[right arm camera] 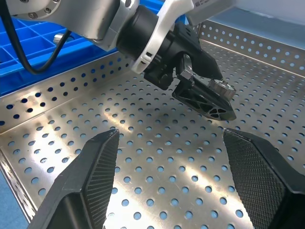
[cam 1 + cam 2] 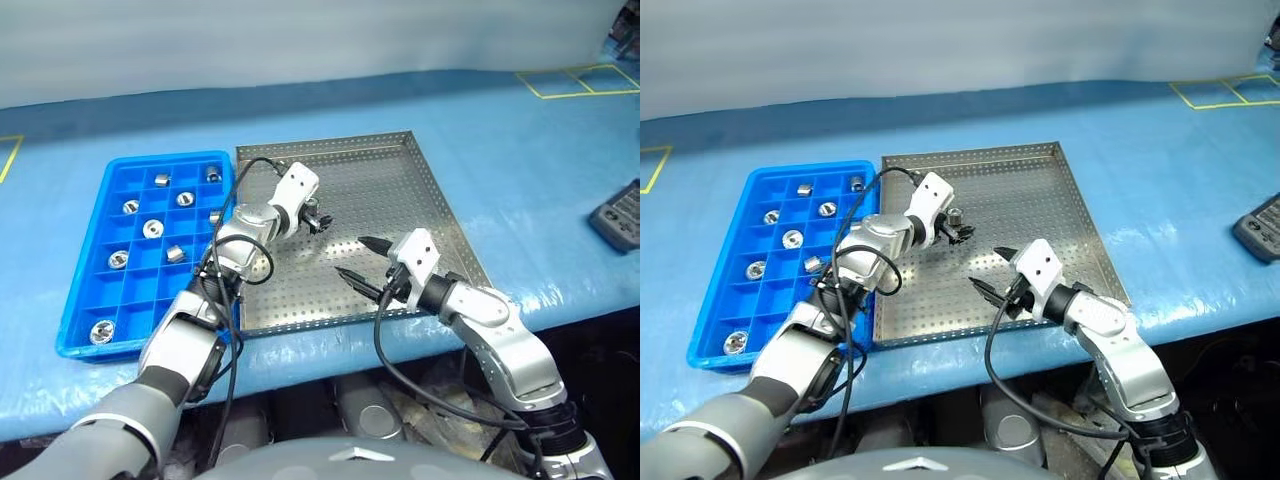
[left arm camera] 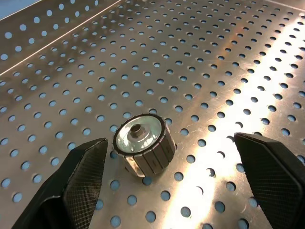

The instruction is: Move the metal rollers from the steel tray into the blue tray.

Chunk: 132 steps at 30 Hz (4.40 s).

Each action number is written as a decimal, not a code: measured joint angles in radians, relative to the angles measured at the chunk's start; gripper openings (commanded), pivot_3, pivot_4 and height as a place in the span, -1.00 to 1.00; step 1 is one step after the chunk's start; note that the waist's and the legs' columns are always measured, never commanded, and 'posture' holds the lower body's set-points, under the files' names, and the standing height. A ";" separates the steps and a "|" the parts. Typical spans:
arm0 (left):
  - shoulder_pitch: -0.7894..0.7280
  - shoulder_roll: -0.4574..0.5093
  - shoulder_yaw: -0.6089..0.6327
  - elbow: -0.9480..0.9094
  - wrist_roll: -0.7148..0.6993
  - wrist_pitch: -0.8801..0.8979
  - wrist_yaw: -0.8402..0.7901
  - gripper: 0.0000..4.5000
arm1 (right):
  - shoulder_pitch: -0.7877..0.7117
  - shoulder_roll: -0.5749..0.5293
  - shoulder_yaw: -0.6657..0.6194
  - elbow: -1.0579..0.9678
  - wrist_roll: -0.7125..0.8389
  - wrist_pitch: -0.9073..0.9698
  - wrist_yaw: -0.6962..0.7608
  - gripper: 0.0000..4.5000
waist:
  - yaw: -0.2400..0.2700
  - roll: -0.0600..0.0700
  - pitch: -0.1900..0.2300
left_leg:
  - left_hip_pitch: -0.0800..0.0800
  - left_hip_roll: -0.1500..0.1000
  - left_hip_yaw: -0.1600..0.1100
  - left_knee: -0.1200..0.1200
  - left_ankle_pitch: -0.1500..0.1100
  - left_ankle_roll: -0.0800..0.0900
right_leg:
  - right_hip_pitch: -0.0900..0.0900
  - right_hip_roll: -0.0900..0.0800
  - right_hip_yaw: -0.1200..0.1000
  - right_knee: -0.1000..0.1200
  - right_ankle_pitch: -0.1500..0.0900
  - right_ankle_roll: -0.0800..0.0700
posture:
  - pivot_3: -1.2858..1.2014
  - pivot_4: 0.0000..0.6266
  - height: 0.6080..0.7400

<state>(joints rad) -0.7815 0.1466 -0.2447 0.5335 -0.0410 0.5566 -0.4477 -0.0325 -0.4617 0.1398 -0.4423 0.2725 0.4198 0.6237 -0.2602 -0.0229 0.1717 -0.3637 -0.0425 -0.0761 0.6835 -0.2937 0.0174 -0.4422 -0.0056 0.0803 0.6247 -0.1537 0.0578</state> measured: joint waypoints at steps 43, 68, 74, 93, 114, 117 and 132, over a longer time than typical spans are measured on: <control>-0.092 -0.083 0.128 0.250 0.035 -0.086 0.097 -0.12 | -0.029 0.000 0.009 0.002 0.000 0.007 -0.010 0.62 | -0.029 0.000 0.000 | 0.001 0.000 0.002 0.000 0.000 0.001 | 0.001 0.001 0.003 0.000 0.001 0.003 | -0.21 -0.52 1.00; 0.505 0.335 0.396 -1.040 0.000 0.483 0.087 -0.12 | -0.071 0.004 0.056 0.054 0.009 0.004 0.059 0.62 | 0.032 0.001 0.001 | 0.002 0.001 0.004 0.000 -0.001 0.001 | -0.002 0.000 0.006 0.001 0.002 0.003 | -0.06 -0.52 1.00; 0.626 0.328 0.504 -1.213 -0.002 0.577 0.141 -0.12 | -0.117 0.005 0.086 0.091 0.009 0.004 0.108 0.62 | 0.121 0.000 0.001 | 0.002 0.001 0.002 0.001 0.000 0.001 | -0.001 0.000 0.003 0.001 0.001 0.002 | -0.02 -0.52 1.00; 0.707 0.255 0.454 -1.130 -0.010 0.530 0.221 0.16 | -0.140 0.007 0.089 0.117 0.009 0.003 0.140 0.62 | 0.192 0.000 0.000 | 0.001 0.001 -0.001 0.000 0.000 -0.001 | 0.000 -0.002 -0.001 0.001 0.000 -0.001 | -0.03 -0.52 1.00; 0.645 0.205 0.466 -1.199 -0.214 0.256 0.088 0.98 | -0.138 -0.002 0.003 0.127 -0.021 -0.062 0.069 0.62 | 0.189 0.000 0.000 | 0.001 0.000 0.000 0.000 0.000 -0.001 | 0.000 -0.003 -0.001 0.001 0.000 -0.001 | -0.07 -0.52 1.00; 0.646 0.208 0.408 -1.197 -0.236 0.176 0.045 0.98 | -0.140 -0.016 -0.035 0.148 -0.038 -0.073 0.041 0.62 | 0.183 0.000 0.000 | 0.001 0.000 0.000 0.000 0.000 -0.001 | 0.000 -0.001 -0.001 0.001 0.000 -0.001 | -0.09 -0.52 1.00; 0.596 0.243 0.150 -0.933 -0.087 -0.117 -0.001 0.98 | -0.098 -0.017 -0.172 0.155 0.002 -0.048 -0.017 0.62 | 0.116 0.000 0.000 | 0.002 0.001 0.006 0.000 0.000 0.001 | 0.001 0.001 0.003 0.001 0.000 -0.001 | -0.15 -0.52 1.00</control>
<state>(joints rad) -0.1855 0.3892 -0.0952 -0.3991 -0.1283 0.4394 -0.4491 -0.1309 -0.4786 -0.0326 -0.2875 0.2743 0.3714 0.6065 -0.1437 -0.0224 0.1719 -0.3614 -0.0416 -0.0696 0.6839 -0.2940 0.0183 -0.4416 -0.0050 0.0832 0.6255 -0.1535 0.0573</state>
